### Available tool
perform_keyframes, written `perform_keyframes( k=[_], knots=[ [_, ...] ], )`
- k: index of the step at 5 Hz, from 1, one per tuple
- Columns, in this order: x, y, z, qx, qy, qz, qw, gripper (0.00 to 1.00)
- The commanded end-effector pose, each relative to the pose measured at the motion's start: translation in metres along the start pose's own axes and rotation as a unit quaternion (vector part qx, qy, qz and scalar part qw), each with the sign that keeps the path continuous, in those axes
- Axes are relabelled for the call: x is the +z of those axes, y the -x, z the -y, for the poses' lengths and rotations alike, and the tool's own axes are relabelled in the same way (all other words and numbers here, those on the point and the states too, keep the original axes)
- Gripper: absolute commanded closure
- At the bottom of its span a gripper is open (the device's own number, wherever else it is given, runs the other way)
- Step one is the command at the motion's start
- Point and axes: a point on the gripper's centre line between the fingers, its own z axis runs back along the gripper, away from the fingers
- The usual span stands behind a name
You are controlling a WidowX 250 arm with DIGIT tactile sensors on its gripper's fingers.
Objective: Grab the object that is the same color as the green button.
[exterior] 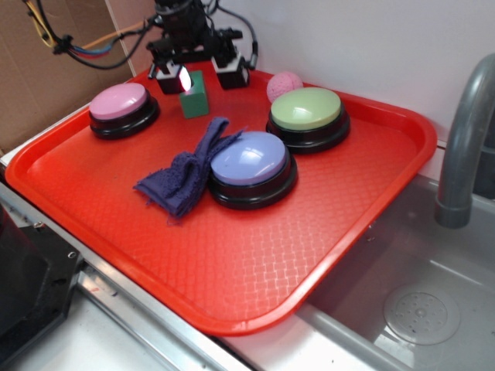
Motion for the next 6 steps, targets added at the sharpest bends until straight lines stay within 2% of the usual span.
perform_keyframes(
  k=[1,3,5,6],
  knots=[
    [0.011,-0.012,-0.003,0.007,0.002,0.017,1.000,1.00],
    [0.020,-0.005,-0.002,-0.003,-0.013,0.012,1.000,1.00],
    [0.051,0.009,0.011,-0.119,0.000,-0.023,0.993,1.00],
    [0.064,0.029,0.020,-0.175,0.013,-0.029,0.984,1.00]
  ],
)
